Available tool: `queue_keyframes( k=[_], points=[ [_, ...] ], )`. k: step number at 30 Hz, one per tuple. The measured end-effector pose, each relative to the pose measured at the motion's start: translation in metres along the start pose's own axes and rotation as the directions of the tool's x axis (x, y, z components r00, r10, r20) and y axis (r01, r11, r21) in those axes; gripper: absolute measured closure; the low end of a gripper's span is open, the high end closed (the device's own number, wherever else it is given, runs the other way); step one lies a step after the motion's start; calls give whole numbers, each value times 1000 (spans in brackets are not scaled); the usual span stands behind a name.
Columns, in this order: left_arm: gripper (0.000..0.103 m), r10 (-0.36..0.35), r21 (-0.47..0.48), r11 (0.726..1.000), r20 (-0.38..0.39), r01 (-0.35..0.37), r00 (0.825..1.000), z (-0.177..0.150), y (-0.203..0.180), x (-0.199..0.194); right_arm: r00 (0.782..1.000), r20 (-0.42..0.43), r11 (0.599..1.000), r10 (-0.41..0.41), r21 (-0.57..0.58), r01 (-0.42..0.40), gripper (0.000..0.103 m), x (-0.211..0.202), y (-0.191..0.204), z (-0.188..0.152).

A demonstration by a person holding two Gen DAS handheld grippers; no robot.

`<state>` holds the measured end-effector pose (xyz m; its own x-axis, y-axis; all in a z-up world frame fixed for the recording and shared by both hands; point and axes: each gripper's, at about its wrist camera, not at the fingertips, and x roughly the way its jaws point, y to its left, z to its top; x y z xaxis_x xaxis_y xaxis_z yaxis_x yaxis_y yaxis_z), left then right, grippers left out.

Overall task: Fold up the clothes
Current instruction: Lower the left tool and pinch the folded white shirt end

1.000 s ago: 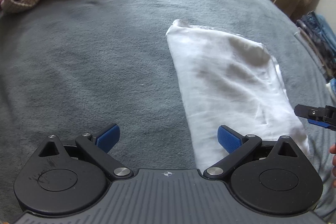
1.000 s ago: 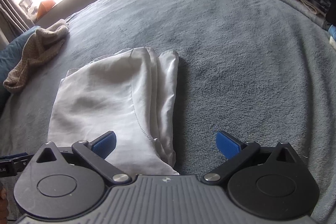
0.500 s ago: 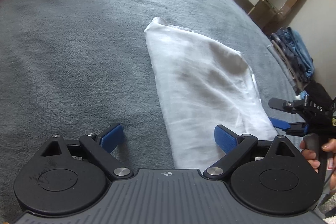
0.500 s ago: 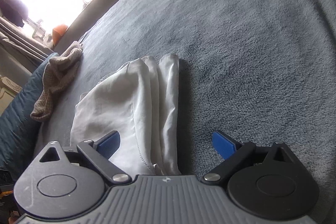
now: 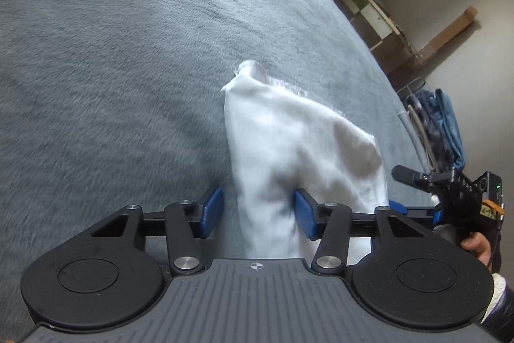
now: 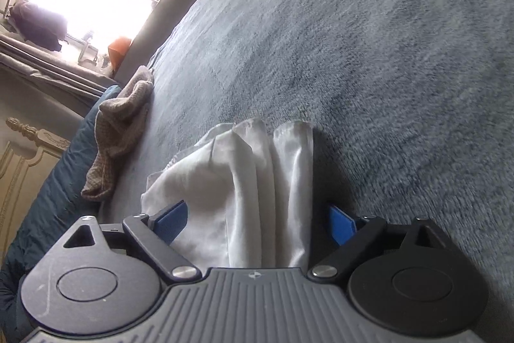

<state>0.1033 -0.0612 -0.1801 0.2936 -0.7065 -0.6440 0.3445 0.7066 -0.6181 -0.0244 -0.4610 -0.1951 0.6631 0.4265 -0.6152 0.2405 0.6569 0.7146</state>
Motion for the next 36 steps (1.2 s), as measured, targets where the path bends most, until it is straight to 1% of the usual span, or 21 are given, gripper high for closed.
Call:
queue_keyframes(
  k=[4, 6, 9, 12, 16, 18, 21, 24, 28, 31, 33, 34, 36],
  points=[
    [58, -51, -55, 997, -22, 49, 998, 6, 7, 5, 999, -17, 1000, 28, -12, -29, 14, 9, -2, 9],
    [60, -77, -82, 994, -43, 74, 996, 4, 11, 1, 999, -36, 999, 34, -22, -35, 24, 5, -3, 8],
    [60, -131, -139, 983, -80, 119, 988, -3, 24, -9, 994, -78, 997, 78, 18, -77, 31, -4, -14, 4],
    [60, -162, -156, 977, -97, 145, 982, -2, 31, -6, 985, -120, 993, 121, 29, -119, 32, -6, -21, 0],
    [59, -186, -145, 975, -108, 169, 977, 14, 25, 18, 974, -140, 984, 180, 23, -179, 34, 13, -18, 12],
    [59, -214, -162, 967, -109, 195, 971, 21, 25, 30, 965, -156, 978, 209, 13, -209, 42, 29, -13, 20],
    [59, -249, -190, 955, -108, 226, 962, 26, 27, 38, 952, -176, 968, 251, 21, -251, 48, 49, -8, 28],
    [59, -274, -213, 945, -107, 247, 956, 27, 30, 38, 945, -195, 963, 264, -2, -270, 53, 54, -4, 28],
    [59, -270, -192, 951, -124, 244, 955, 29, 31, 35, 935, -226, 959, 272, -21, -284, 60, 51, -8, 27],
    [58, -258, -184, 955, -129, 232, 958, 33, 26, 42, 934, -231, 958, 274, -19, -286, 65, 56, -10, 29],
    [55, -246, -178, 958, -111, 225, 963, 35, 20, 46, 932, -229, 956, 281, -16, -293, 72, 62, -10, 30],
    [55, -240, -175, 960, -100, 221, 965, 35, 18, 47, 931, -229, 955, 283, -18, -294, 74, 66, -8, 31],
    [56, -228, -169, 962, -79, 213, 970, 37, 13, 50, 932, -228, 955, 282, -25, -295, 83, 71, -5, 31]
  ],
)
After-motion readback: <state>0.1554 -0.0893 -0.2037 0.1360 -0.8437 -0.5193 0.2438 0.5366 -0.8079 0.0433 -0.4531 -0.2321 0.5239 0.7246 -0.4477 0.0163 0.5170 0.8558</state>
